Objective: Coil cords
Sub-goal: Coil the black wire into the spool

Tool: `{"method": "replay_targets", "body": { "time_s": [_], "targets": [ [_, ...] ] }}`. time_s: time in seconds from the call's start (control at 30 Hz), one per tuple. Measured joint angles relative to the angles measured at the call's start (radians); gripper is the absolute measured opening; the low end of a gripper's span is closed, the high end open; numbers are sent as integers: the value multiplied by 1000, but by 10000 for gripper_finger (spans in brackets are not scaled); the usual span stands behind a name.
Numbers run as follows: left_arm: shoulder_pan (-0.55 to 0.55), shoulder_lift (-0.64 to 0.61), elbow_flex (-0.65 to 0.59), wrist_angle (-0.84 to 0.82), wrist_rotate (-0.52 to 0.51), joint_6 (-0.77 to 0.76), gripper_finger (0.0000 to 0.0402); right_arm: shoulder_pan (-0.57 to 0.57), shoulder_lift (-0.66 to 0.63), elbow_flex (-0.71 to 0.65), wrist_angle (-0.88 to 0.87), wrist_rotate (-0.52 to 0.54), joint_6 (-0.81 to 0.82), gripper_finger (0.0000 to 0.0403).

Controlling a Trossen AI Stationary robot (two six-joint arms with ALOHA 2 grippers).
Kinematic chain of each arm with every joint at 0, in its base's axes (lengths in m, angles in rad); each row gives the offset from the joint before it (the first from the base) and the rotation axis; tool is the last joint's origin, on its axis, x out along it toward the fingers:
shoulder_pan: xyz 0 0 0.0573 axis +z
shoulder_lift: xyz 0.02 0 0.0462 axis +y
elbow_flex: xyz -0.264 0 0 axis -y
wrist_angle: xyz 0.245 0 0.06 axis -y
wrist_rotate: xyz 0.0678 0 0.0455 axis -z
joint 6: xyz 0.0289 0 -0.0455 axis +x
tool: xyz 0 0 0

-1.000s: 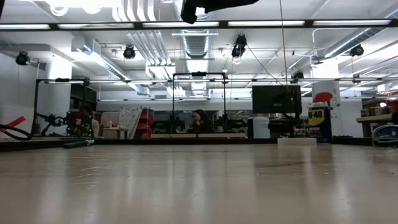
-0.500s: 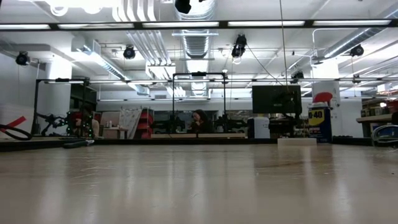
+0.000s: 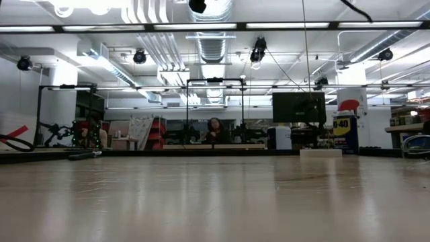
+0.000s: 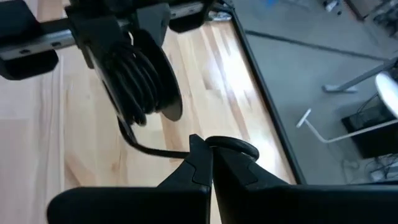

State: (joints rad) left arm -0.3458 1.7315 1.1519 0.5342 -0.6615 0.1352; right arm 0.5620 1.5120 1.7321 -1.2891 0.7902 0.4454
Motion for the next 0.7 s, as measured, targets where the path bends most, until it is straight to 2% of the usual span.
{"method": "replay_targets", "body": {
  "time_s": [0.23,0.43,0.57,0.7],
  "targets": [
    [-3,-22,0,32,-4,21,0,0,11,-11,12,-14,13,0],
    [-5,-27,0,2,-8,19,0,3,10,-17,36,25,8,0],
    [-5,-27,0,-6,-58,29,0,12,10,-17,39,22,5,0],
    [-5,-28,0,-14,-64,36,0,31,9,-17,40,29,10,0]
  ]
}}
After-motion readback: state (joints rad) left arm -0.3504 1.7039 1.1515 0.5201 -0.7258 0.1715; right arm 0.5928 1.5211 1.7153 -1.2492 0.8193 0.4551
